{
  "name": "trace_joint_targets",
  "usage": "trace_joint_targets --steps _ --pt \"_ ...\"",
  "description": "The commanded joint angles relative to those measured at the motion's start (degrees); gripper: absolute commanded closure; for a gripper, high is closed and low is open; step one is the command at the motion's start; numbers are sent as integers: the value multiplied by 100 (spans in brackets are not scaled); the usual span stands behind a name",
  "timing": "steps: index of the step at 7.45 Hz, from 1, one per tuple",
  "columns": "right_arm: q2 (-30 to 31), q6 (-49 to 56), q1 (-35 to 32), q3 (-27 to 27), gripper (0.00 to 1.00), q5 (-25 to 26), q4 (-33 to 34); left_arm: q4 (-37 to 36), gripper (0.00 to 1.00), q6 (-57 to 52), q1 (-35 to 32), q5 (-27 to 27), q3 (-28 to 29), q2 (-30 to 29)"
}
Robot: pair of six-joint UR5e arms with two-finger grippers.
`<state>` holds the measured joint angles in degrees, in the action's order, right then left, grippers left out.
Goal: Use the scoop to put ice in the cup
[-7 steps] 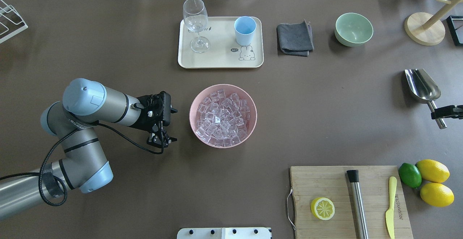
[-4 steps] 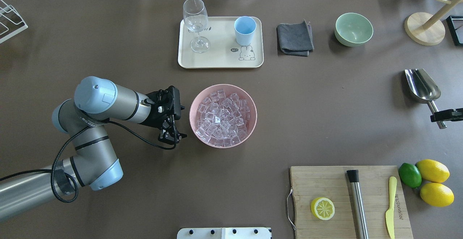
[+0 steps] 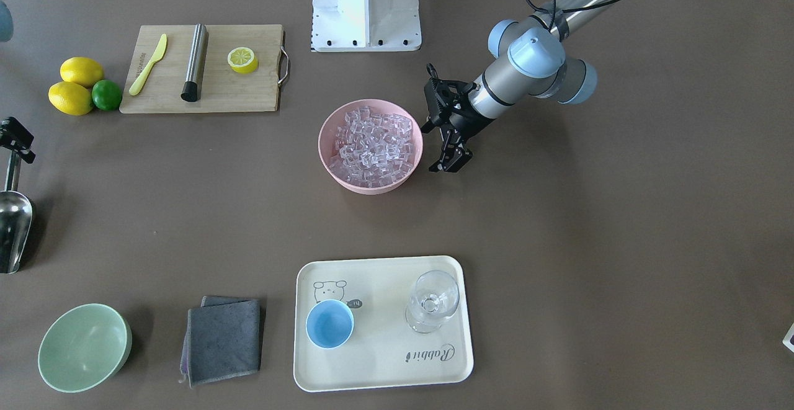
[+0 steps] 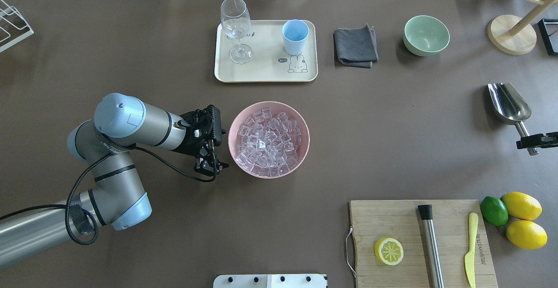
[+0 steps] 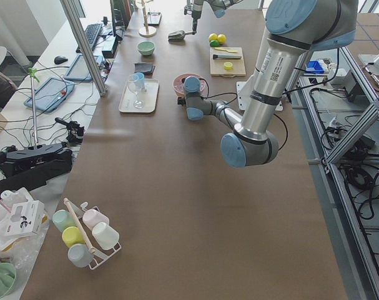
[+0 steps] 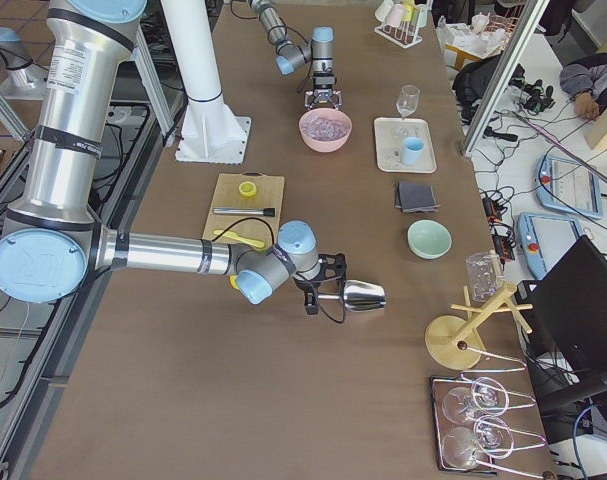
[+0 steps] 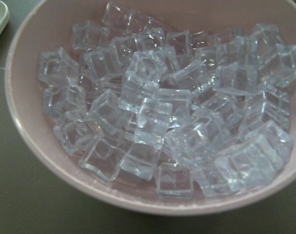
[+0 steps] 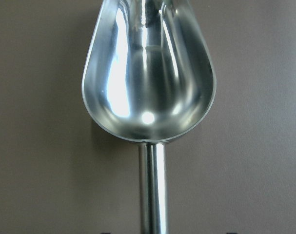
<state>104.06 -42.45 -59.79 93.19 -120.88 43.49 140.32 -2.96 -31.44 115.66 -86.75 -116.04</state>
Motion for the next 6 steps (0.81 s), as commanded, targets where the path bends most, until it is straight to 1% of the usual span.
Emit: trace_joint_targets --steps 1,4,5,6 --pt "0 0 37 -2 27 11 -7 4 1 -2 6 1 0 3" --pt "-35 -9 63 -2 37 11 10 4 1 -2 15 1 -8 3" --pt "-35 -26 81 -2 37 20 10 4 1 -2 15 1 -8 -6" --pt "-35 -26 90 -2 43 20 10 4 1 -2 15 1 -8 3"
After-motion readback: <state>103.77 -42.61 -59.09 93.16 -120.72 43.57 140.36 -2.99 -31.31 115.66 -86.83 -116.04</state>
